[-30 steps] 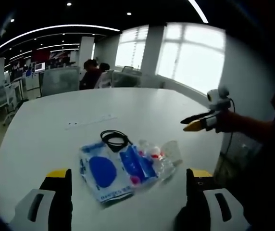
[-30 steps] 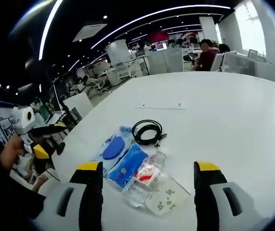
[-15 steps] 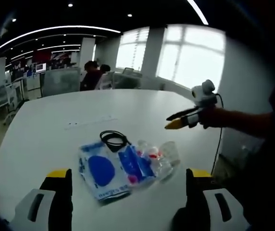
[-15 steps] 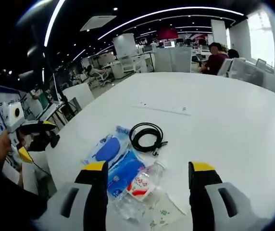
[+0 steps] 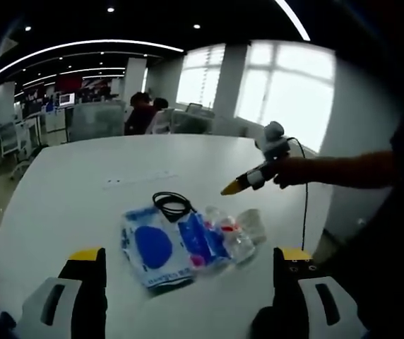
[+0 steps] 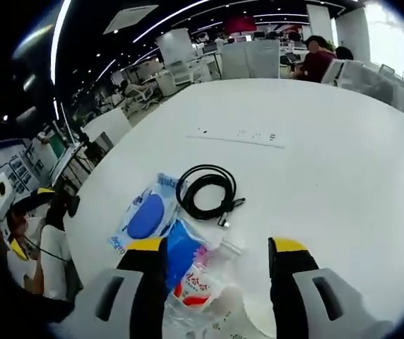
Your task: Arrange the tabletop items into an orderly group along one side of the table until the central work area is clear of visible clutter.
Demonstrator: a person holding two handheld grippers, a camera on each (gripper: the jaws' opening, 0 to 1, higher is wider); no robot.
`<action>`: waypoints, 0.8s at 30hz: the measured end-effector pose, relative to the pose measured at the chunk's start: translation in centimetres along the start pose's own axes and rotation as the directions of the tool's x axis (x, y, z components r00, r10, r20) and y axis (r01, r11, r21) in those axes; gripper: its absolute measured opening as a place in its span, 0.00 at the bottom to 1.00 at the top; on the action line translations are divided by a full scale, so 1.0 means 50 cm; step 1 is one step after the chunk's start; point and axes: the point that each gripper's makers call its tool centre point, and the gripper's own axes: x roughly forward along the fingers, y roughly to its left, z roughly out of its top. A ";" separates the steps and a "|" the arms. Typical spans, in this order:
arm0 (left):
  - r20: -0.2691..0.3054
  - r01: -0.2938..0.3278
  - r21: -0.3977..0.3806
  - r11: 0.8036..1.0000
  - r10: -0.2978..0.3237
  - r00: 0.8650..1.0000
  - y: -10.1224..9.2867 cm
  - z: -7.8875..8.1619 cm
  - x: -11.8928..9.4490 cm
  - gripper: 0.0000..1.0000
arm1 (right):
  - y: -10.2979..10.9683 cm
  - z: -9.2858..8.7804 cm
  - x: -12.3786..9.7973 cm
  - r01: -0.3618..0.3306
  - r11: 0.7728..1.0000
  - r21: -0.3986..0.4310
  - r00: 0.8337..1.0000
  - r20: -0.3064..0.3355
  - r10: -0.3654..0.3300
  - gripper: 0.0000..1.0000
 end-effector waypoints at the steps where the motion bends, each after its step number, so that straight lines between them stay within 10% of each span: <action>1: 0.005 -0.004 -0.005 1.000 0.004 1.000 0.003 0.001 -0.002 0.97 | -0.003 -0.003 0.011 -0.003 1.000 0.019 1.000 -0.014 0.004 0.52; 24: 0.025 -0.040 -0.039 0.998 0.041 0.999 0.022 0.008 -0.003 0.96 | -0.023 -0.080 0.126 0.035 0.960 0.278 0.979 -0.201 0.022 0.32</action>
